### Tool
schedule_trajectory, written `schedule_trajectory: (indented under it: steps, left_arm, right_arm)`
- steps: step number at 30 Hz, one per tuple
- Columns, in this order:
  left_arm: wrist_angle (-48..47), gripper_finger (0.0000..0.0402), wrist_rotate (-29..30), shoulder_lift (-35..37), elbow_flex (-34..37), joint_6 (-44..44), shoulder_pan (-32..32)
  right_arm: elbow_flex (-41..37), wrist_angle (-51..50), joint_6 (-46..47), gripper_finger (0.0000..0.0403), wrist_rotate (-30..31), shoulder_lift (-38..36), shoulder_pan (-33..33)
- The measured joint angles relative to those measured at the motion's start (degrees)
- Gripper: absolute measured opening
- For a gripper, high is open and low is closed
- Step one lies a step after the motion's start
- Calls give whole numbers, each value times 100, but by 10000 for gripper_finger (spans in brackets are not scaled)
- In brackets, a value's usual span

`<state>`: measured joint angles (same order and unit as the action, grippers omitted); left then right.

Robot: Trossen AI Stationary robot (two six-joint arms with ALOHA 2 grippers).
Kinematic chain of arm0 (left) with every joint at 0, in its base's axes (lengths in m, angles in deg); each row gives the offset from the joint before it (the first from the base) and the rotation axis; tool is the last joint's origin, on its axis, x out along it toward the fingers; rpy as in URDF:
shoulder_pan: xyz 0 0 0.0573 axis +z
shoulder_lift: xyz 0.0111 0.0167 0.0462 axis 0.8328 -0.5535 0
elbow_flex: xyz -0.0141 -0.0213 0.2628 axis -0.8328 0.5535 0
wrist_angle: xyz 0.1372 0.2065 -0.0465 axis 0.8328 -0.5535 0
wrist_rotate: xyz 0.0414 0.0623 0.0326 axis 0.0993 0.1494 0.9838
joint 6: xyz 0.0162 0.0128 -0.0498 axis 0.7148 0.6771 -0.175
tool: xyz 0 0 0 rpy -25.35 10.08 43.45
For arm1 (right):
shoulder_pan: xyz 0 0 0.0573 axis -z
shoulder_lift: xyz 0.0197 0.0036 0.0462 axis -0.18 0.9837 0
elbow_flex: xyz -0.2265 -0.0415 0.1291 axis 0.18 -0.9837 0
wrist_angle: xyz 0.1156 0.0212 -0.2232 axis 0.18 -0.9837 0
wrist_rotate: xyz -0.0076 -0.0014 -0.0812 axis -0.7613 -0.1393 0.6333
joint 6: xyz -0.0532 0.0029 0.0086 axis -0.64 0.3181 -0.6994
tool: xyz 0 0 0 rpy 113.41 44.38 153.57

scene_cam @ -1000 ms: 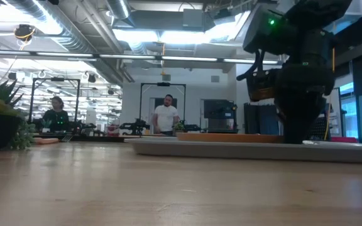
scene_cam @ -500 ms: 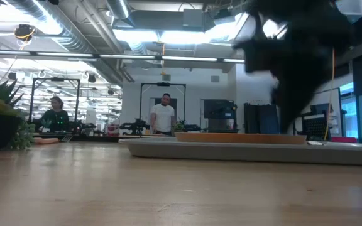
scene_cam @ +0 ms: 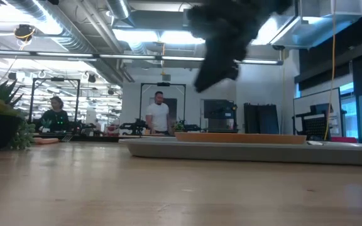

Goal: Pick and place plate/cup/fork/spoon on tray
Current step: Move the gray food tray to the center of the table

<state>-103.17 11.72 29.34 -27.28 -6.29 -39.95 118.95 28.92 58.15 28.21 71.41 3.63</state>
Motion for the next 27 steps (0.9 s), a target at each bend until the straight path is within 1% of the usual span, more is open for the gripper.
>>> schedule_trajectory:
  steps: [7, 11, 15, 19, 21, 25, 27]
  left_arm:
    - [2, 0, 6, 0, 2, 11, 2]
    - [0, 0, 9, 0, 2, 11, 2]
    - [0, 0, 9, 0, 2, 11, 2]
    - [0, 0, 10, 0, 0, 9, 2]
    - [0, 0, 10, 0, 1, 9, 2]
    - [0, 0, 11, 0, 0, 9, 2]
    - [0, 0, 13, 0, 0, 9, 1]
  right_arm:
    - [1731, -633, -758, 106, 6, 1312, 36]
    - [2522, -871, -808, 106, 6, 2087, 97]
    - [3135, -1347, -876, 106, 6, 2599, 198]
    - [3345, -1755, -728, 106, 6, 2892, 291]
    - [3345, -1765, -745, 106, 1, 2946, 326]
    - [3360, -1733, -732, 106, -279, 3060, 387]
    - [3358, -1745, -750, 106, -293, 3136, 393]
